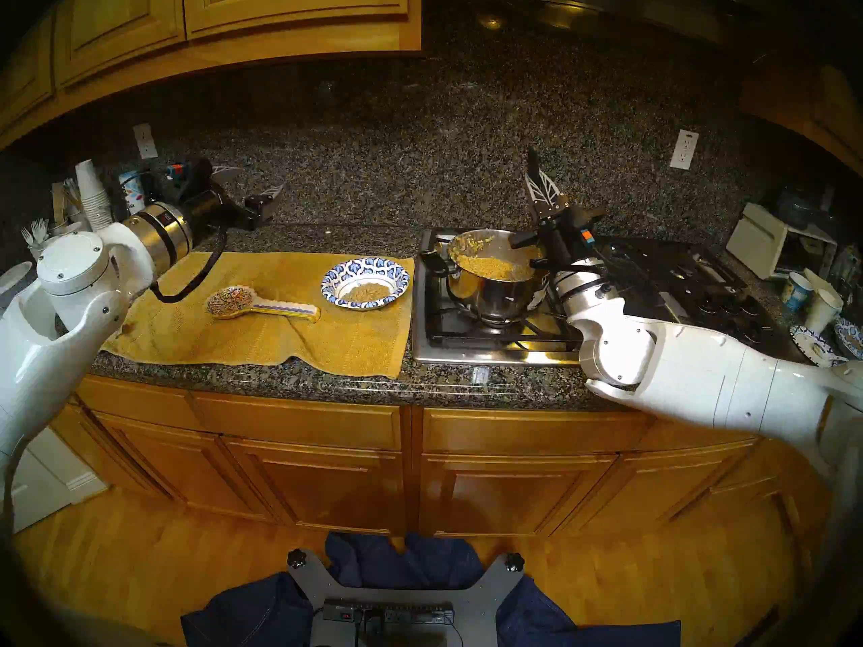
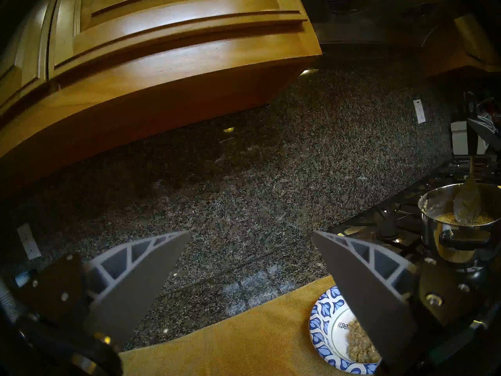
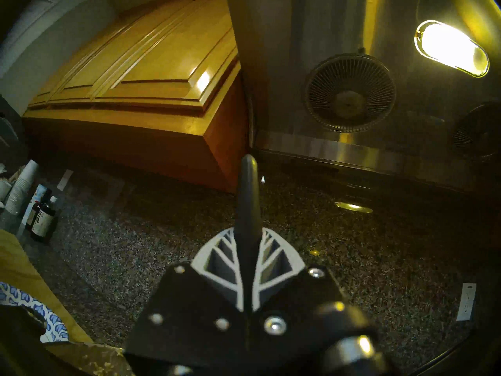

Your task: Scoop oatmeal into bowl

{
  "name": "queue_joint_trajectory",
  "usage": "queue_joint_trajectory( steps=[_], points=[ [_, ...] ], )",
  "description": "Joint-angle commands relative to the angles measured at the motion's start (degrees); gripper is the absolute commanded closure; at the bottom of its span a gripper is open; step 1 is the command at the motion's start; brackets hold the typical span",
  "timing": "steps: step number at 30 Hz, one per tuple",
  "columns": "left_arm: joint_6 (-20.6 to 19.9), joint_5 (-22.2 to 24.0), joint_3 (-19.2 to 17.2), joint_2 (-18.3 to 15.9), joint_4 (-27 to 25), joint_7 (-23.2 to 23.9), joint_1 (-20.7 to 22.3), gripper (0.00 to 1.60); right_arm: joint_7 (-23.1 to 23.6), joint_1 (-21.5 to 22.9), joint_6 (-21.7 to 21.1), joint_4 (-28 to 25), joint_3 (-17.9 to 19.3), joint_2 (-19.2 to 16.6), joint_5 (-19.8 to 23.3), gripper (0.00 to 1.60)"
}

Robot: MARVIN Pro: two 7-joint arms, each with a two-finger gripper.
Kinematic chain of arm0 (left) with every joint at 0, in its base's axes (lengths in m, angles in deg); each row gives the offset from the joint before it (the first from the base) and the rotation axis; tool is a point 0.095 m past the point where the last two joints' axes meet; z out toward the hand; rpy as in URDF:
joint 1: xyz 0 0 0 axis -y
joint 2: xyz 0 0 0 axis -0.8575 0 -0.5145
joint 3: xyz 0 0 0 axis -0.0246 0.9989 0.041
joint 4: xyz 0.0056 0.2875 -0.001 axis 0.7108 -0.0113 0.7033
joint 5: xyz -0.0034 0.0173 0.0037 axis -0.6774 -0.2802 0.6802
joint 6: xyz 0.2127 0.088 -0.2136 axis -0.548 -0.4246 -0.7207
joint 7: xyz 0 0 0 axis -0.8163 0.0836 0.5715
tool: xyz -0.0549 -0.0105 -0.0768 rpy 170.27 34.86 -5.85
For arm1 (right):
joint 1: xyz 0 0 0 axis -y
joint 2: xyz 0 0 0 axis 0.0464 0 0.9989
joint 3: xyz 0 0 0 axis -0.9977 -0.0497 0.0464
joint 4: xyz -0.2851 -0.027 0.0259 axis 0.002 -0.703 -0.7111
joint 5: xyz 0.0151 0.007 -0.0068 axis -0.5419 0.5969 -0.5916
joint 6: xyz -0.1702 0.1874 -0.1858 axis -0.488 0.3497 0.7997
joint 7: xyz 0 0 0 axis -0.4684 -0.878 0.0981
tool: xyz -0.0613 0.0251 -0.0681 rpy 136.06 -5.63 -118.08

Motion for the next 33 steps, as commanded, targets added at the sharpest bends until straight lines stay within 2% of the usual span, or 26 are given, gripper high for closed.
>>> queue_joint_trajectory(
  steps=[1, 7, 14, 23, 29, 33],
  points=[
    [0.99, -0.05, -1.37, 0.12, -0.63, -0.13, 1.89, 0.00, -0.21, 1.70, 1.27, -1.10, 1.85, 2.91, 1.31, 1.60],
    [0.96, -0.04, -1.38, 0.11, -0.65, -0.14, 1.88, 0.00, -1.48, 2.02, 1.83, -1.91, 3.09, 3.68, 5.03, 1.60],
    [0.95, -0.04, -1.38, 0.10, -0.65, -0.14, 1.87, 0.00, -3.04, 2.19, 2.79, -3.36, 4.44, 4.66, 12.03, 1.60],
    [1.03, -0.06, -1.36, 0.14, -0.62, -0.12, 1.92, 0.00, -2.79, 1.72, 2.98, -4.80, 3.99, 6.38, 17.39, 1.60],
    [1.05, -0.06, -1.36, 0.15, -0.61, -0.12, 1.93, 0.00, -1.96, 1.93, 2.57, -5.11, 3.27, 6.70, 18.11, 1.60],
    [1.07, -0.07, -1.35, 0.15, -0.61, -0.12, 1.94, 0.00, -1.33, 1.94, 2.20, -4.26, 2.51, 5.97, 16.49, 1.60]
  ],
)
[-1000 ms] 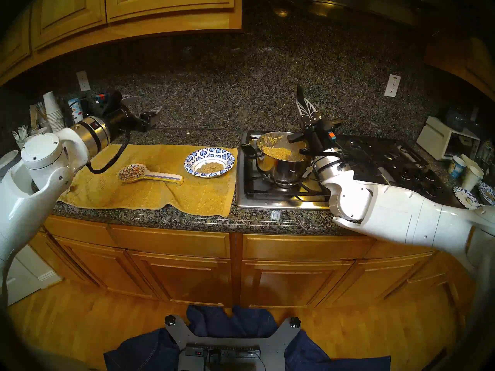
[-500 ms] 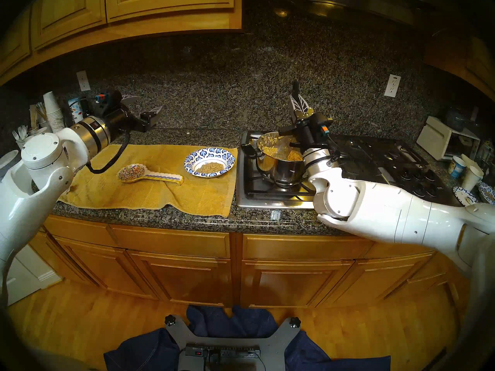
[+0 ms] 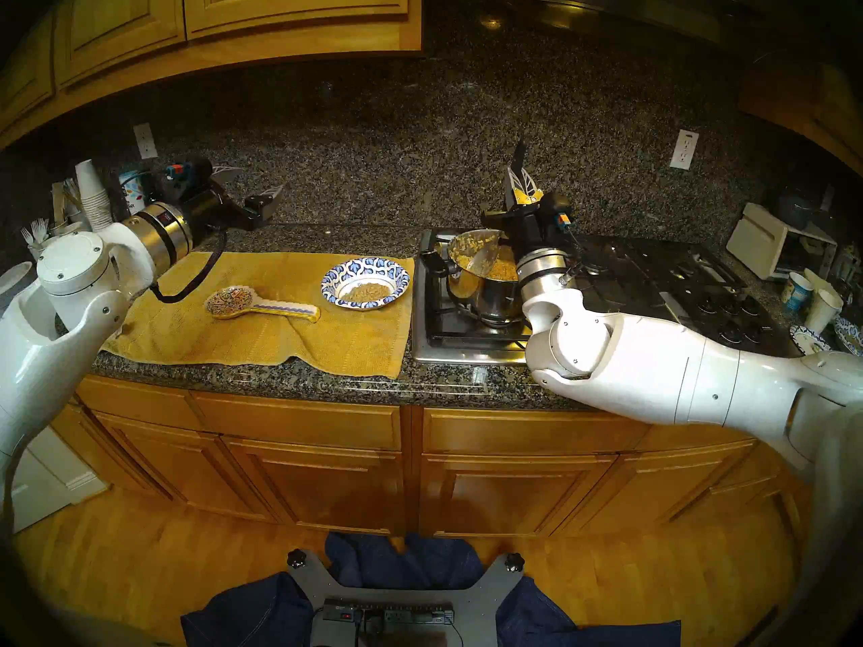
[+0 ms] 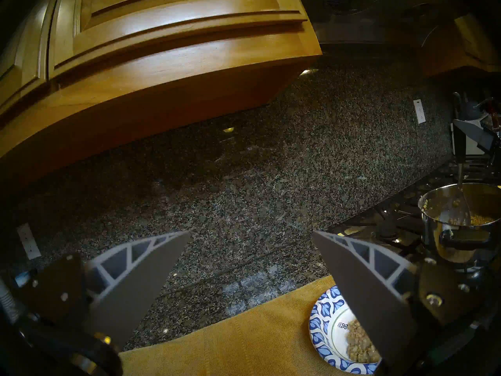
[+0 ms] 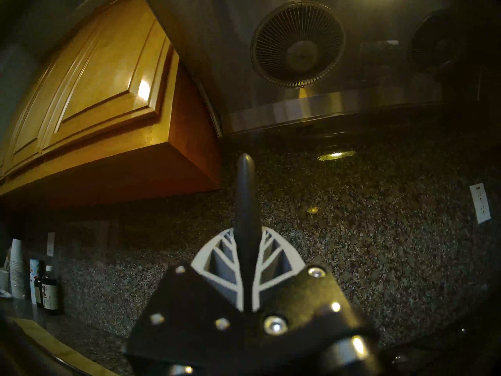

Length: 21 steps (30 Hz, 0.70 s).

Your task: Scoop oatmeal into bowl

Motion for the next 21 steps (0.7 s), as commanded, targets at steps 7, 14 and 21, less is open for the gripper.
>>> queue_joint_trajectory(
  steps=[7, 14, 21],
  points=[
    [0.94, -0.04, -1.39, 0.09, -0.65, -0.14, 1.86, 0.00, 1.75, 3.03, 0.21, 2.63, 1.25, -2.97, -2.64, 1.60],
    [0.90, -0.03, -1.39, 0.07, -0.66, -0.15, 1.84, 0.00, 2.69, 3.89, 0.58, 4.41, 1.67, -4.83, -3.20, 1.60],
    [0.98, -0.04, -1.38, 0.11, -0.64, -0.13, 1.89, 0.00, 4.79, 3.83, 0.77, 6.17, 0.67, -5.78, -6.41, 1.60]
  ],
)
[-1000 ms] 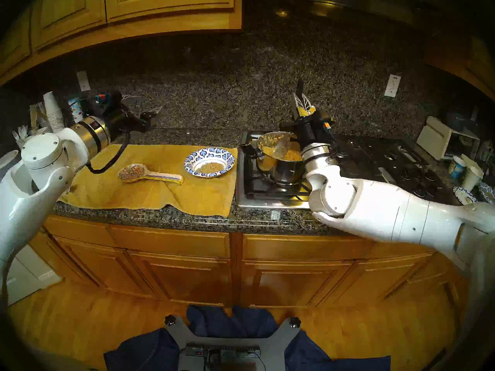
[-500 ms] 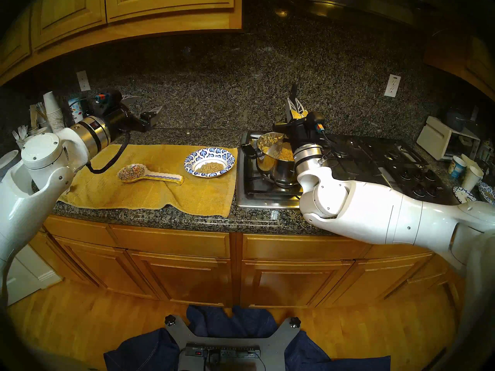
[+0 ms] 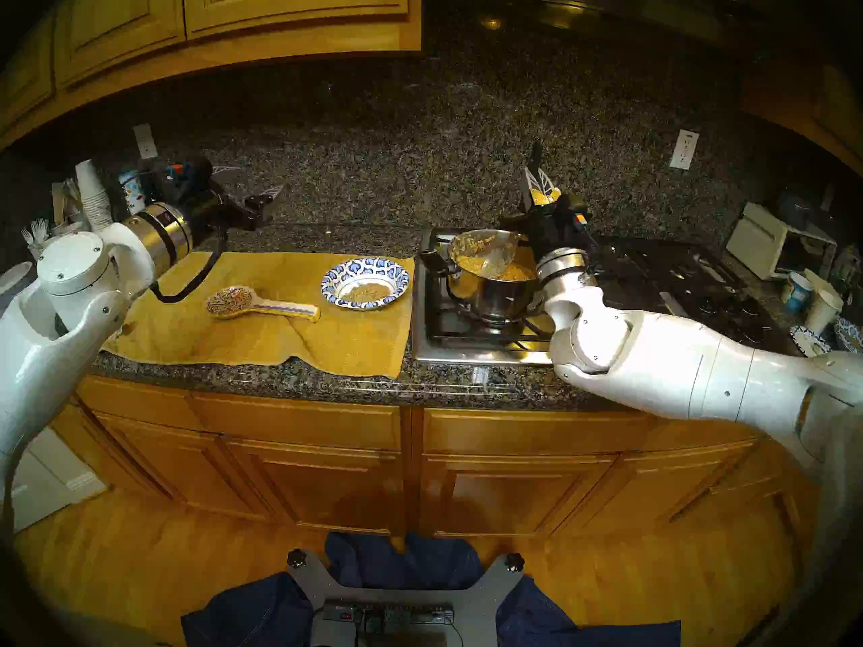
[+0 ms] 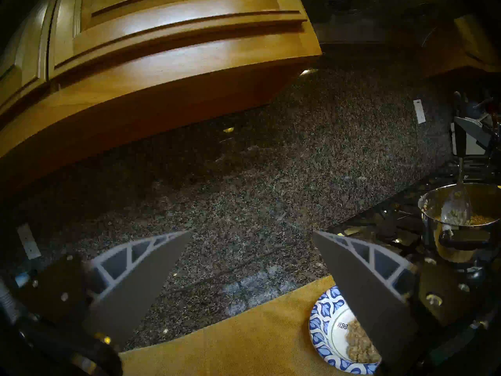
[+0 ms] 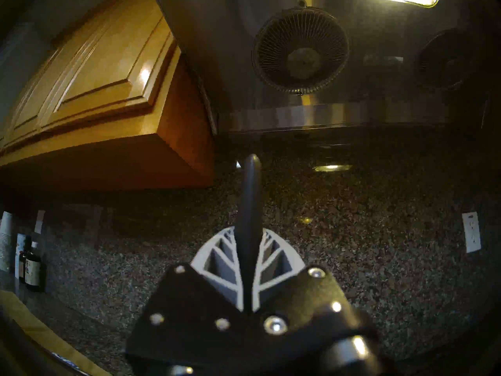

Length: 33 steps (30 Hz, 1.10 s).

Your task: Scoop oatmeal into bowl

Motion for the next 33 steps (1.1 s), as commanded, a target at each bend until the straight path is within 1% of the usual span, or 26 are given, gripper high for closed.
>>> queue_joint_trajectory(
  steps=[1, 2, 4, 8, 14, 22, 28, 33],
  points=[
    [0.99, -0.05, -1.38, 0.12, -0.63, -0.13, 1.90, 0.00, 1.72, 2.62, 0.77, 1.26, 1.02, -2.02, -4.17, 1.60],
    [1.00, -0.05, -1.38, 0.12, -0.63, -0.12, 1.90, 0.00, 1.85, 2.56, 0.76, 1.43, 0.88, -2.03, -4.70, 1.60],
    [1.01, -0.05, -1.38, 0.12, -0.63, -0.12, 1.91, 0.00, 2.97, 2.52, 0.74, 2.41, 0.20, -2.10, -7.33, 1.60],
    [1.03, -0.06, -1.38, 0.13, -0.62, -0.12, 1.92, 0.00, 3.84, 2.30, 1.06, 3.44, -0.42, -1.72, -10.42, 1.60],
    [1.06, -0.07, -1.37, 0.15, -0.61, -0.11, 1.93, 0.00, 3.48, 1.60, 1.39, 3.75, -0.64, -0.62, -11.84, 1.60],
    [1.07, -0.07, -1.37, 0.14, -0.60, -0.11, 1.94, 0.00, 1.90, 0.11, 1.62, 2.36, -0.72, 0.93, -9.00, 1.60],
    [1.08, -0.07, -1.37, 0.15, -0.60, -0.11, 1.94, 0.00, 0.62, -1.27, 2.03, 1.28, -0.92, 2.20, -4.27, 1.60],
    [1.08, -0.07, -1.36, 0.15, -0.60, -0.11, 1.94, 0.00, -0.07, -1.39, 1.99, -0.34, -0.89, 2.46, -0.59, 1.60]
  ],
)
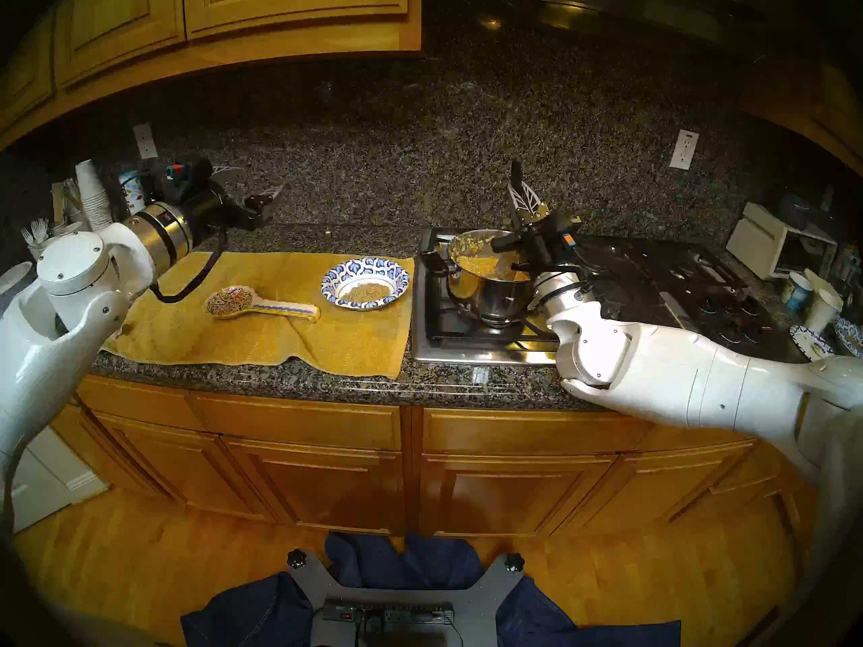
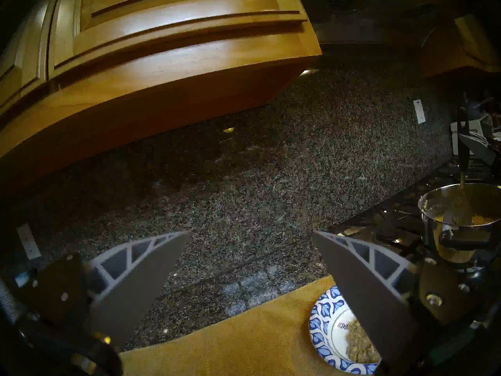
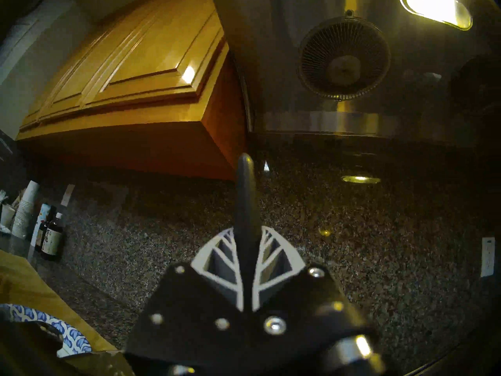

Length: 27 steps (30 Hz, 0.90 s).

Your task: Scoop oatmeal into bowl

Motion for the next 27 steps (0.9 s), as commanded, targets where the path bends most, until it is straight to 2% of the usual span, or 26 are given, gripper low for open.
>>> queue_joint_trajectory(
  steps=[1, 6, 11, 17, 18, 22, 27],
  points=[
    [1.06, -0.07, -1.38, 0.14, -0.60, -0.10, 1.94, 0.00, -1.03, 0.45, 0.15, -2.12, 1.16, 0.65, 3.99, 1.60],
    [1.07, -0.08, -1.37, 0.15, -0.59, -0.10, 1.94, 0.00, -1.22, 0.38, 0.16, -3.23, 1.05, 0.59, 6.83, 1.60],
    [1.05, -0.07, -1.38, 0.14, -0.60, -0.11, 1.93, 0.00, -0.91, -0.29, -0.01, -5.78, 0.60, 1.02, 12.82, 1.60],
    [1.04, -0.07, -1.38, 0.13, -0.61, -0.11, 1.92, 0.00, -0.82, -0.60, -0.18, -7.82, 0.35, 1.11, 15.97, 1.60],
    [1.05, -0.07, -1.38, 0.14, -0.60, -0.11, 1.93, 0.00, -1.32, -0.55, 0.24, -8.42, 1.01, 0.97, 18.23, 1.60],
    [1.05, -0.07, -1.38, 0.13, -0.60, -0.11, 1.93, 0.00, -1.54, 0.27, 0.90, -9.26, 2.69, 0.22, 22.94, 1.60],
    [1.04, -0.06, -1.38, 0.12, -0.61, -0.12, 1.92, 0.00, -0.95, 0.78, 0.91, -9.50, 4.11, -0.66, 26.82, 1.60]
  ],
)
